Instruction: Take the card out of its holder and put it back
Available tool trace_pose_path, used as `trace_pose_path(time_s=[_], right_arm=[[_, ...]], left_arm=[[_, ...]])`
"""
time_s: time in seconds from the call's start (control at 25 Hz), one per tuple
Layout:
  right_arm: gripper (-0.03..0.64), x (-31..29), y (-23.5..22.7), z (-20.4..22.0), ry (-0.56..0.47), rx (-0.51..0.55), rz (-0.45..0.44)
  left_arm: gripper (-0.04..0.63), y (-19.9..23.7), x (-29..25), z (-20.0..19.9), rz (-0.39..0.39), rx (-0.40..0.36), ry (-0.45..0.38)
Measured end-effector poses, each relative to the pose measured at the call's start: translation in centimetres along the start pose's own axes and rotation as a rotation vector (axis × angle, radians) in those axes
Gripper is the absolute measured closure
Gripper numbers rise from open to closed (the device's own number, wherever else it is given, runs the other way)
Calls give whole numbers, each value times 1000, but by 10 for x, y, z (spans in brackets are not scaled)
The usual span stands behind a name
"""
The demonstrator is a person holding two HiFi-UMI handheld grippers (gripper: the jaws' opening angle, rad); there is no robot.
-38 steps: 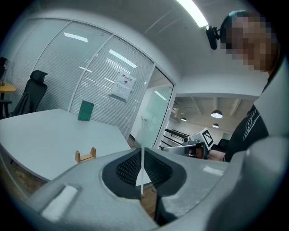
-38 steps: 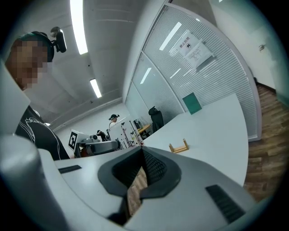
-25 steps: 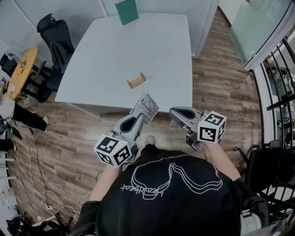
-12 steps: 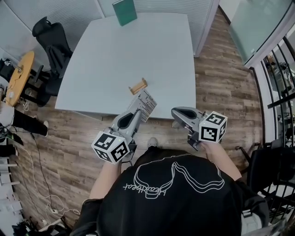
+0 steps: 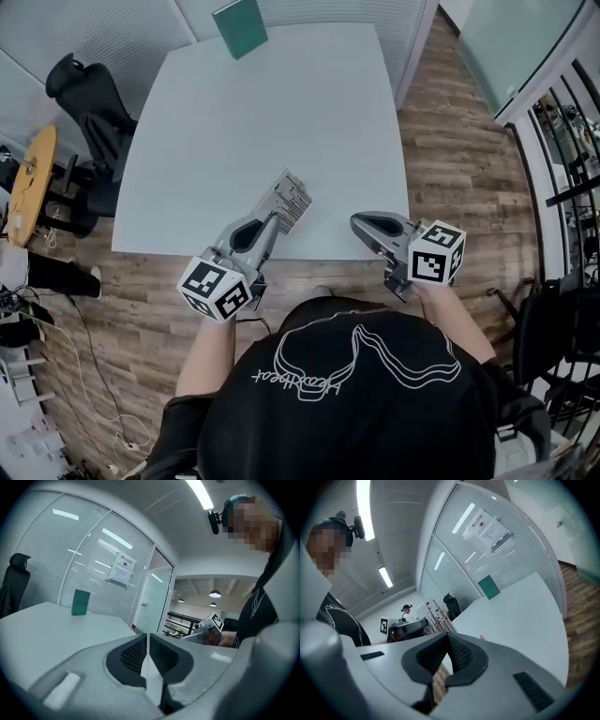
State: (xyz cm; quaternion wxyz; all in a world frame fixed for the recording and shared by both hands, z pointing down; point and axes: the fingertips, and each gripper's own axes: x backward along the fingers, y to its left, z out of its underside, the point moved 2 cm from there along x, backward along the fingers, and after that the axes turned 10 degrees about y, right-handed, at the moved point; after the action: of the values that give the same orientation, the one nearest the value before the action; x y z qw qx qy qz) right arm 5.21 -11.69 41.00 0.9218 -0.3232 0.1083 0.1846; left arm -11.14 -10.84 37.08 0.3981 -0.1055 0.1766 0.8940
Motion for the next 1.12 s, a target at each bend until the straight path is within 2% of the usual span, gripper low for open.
trace_pose_path(time_s=[0.2,0.4,0.76,0.92,1.12], right_arm=[[607,-21,-16,-11,1,-27,29],[607,-38,-32,-15,-5,-56,54],[607,-67,-55,-20,4,-101,89],[607,-69,-61,-17,7,-106,104],[607,-69,-63,-15,9,-119,114]], left_arm=[[571,41,-12,-1,18,-81,19],[571,75,-28,8,41,-122,51],[571,120,-56,26,115,-134,111],[571,123,-65,36,136,-141,133],[571,125,-70,45,147,-110,142]])
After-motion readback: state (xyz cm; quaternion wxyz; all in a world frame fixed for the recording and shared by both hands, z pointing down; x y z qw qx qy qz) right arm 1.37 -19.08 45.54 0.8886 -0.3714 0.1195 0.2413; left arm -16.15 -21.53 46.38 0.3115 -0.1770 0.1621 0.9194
